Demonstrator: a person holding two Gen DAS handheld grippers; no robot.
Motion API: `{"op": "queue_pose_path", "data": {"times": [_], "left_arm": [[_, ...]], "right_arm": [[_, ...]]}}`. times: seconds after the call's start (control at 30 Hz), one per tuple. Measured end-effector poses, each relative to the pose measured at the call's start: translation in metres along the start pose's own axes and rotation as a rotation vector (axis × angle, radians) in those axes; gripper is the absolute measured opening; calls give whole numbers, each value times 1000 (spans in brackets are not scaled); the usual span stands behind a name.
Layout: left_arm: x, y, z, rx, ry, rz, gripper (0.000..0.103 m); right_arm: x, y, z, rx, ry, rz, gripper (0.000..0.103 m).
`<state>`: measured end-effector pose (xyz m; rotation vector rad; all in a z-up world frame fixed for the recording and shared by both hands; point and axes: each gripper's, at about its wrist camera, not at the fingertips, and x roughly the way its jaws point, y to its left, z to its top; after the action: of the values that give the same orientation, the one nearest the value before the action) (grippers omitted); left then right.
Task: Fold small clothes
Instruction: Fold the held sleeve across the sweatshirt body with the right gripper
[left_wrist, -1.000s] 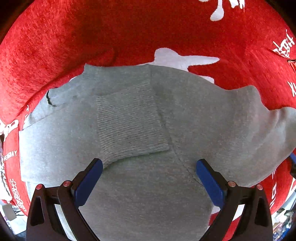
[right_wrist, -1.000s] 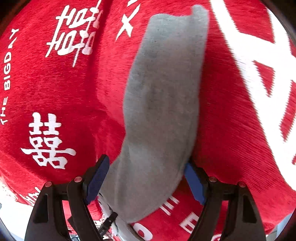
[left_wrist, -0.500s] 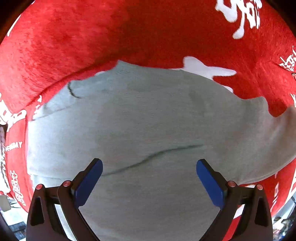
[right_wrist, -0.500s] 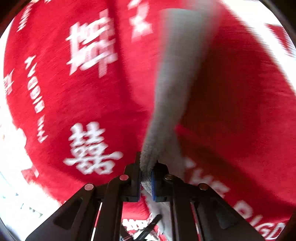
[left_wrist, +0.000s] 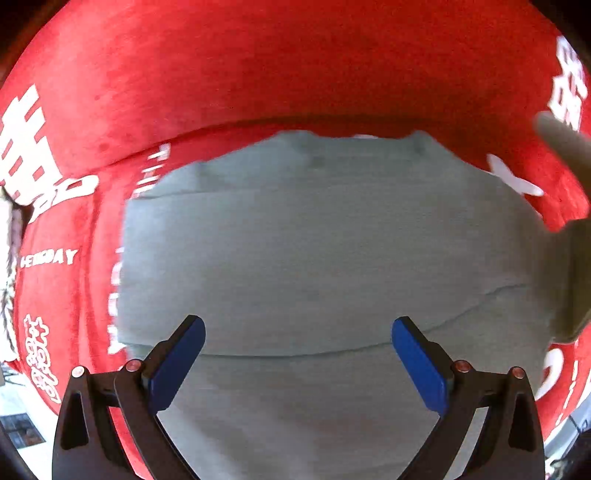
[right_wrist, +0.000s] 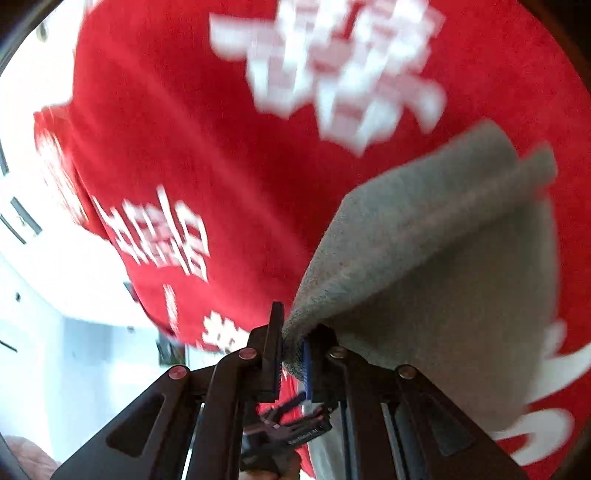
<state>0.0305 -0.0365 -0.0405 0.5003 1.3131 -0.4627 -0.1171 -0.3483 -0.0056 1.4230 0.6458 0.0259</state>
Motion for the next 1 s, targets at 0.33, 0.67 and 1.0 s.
{"op": "queue_pose_path", "data": {"times": [0.33, 0.67, 1.0], "left_arm": [[17, 94, -15, -80, 7, 0, 102], [-1, 130, -24, -146, -15, -144, 102], [5, 134, -16, -203, 15, -351, 102]], "right_arm": [[100, -37, -47, 130, 147, -312, 61], [118, 23, -24, -139, 111, -387, 7], [190, 45, -111, -504, 535, -584, 40]]}}
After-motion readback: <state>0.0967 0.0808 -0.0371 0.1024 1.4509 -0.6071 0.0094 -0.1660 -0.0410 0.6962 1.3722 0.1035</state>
